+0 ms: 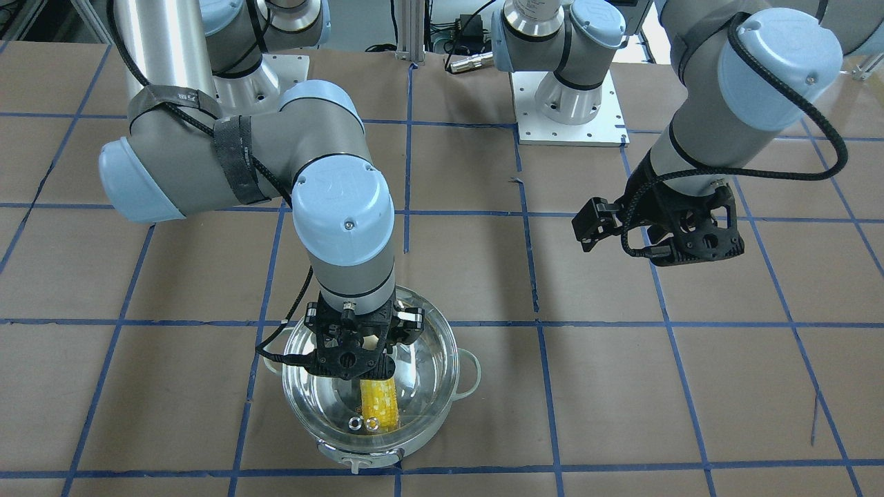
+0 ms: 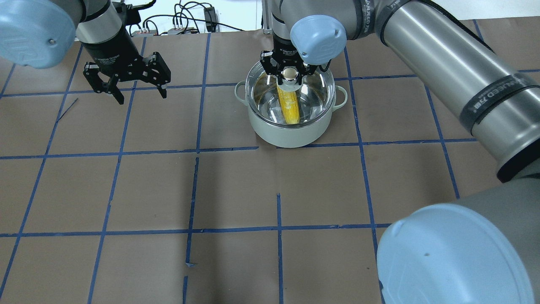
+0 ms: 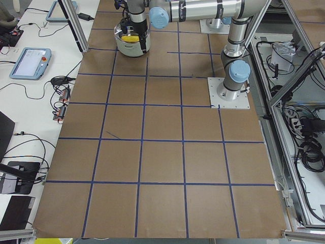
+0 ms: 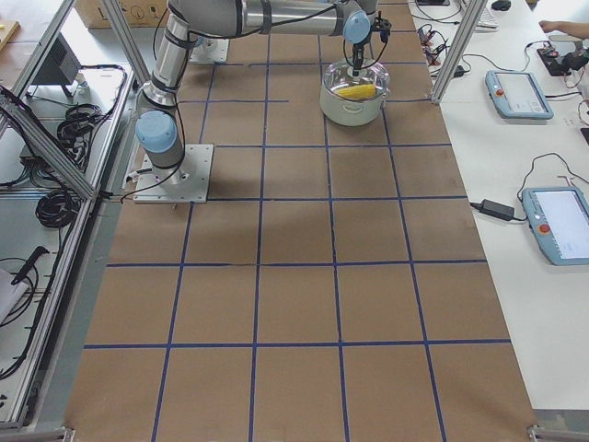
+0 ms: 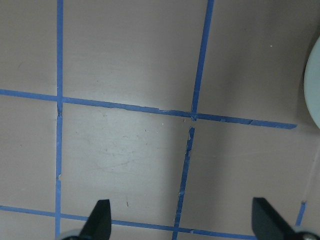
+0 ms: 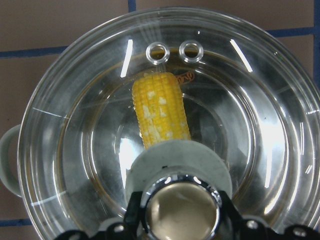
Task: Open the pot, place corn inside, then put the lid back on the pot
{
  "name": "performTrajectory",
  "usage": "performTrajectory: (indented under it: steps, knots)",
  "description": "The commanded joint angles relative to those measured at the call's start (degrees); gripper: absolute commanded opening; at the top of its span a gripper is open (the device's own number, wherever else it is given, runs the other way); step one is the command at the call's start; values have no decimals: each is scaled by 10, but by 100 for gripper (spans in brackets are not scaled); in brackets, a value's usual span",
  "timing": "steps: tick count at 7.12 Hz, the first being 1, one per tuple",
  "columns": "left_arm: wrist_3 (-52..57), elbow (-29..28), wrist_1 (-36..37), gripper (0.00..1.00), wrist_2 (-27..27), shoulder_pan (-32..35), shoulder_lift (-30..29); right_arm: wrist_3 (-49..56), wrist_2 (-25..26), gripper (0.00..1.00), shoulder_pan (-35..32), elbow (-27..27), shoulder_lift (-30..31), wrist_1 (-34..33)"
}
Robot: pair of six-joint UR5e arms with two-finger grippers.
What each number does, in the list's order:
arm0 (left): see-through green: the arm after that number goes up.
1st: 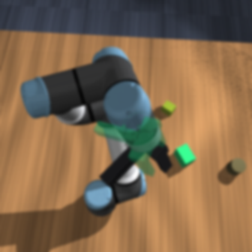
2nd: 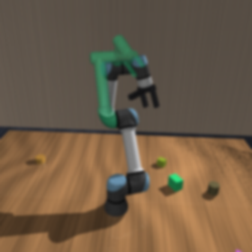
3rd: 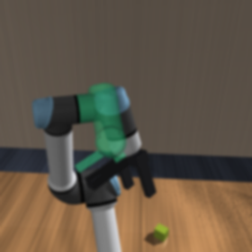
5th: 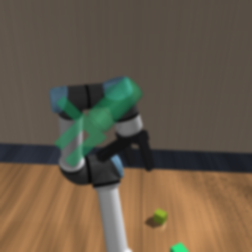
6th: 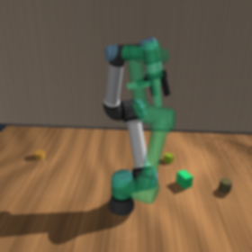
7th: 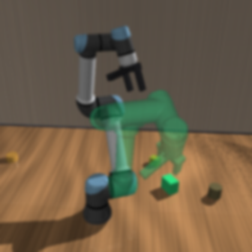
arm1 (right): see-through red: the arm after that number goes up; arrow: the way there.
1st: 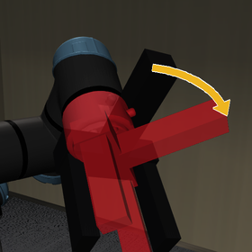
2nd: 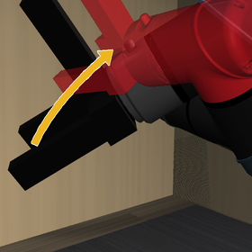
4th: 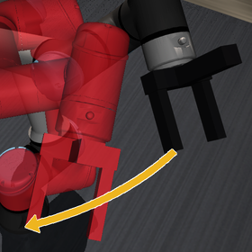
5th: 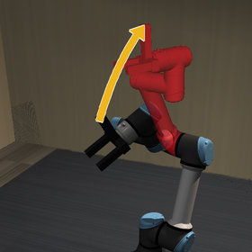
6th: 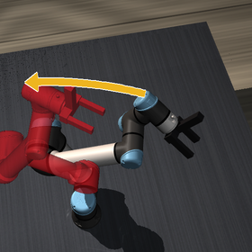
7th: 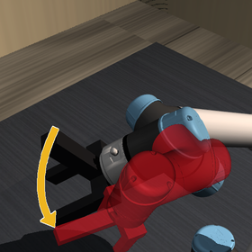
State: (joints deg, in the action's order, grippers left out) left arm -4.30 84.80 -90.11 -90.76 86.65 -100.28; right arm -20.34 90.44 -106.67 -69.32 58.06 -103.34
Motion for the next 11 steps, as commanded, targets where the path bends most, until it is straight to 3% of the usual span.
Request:
performTrajectory:
  steps: [1, 7, 8, 9, 10, 11]
  knots:
    - [0, 0, 2, 100, 0, 4, 2, -1, 0, 13, 0, 0, 0, 3]
    - [-25, 2, 36, 100, -7, 32, 6, -1, -2, 15, 1, 5, 1, 11]
    - [-26, 8, 36, 100, -7, 35, 20, -1, -2, 20, 1, 3, 0, 11]
    - [-29, 20, 35, 100, -7, 35, 34, 0, -3, 44, 1, 3, 0, 11]
    - [-23, 34, 35, 100, -7, 35, 40, -1, -6, 55, 2, 5, 0, 11]
    - [-23, 54, 51, 100, -6, 35, 46, -1, -7, 84, 2, 5, 0, 9]
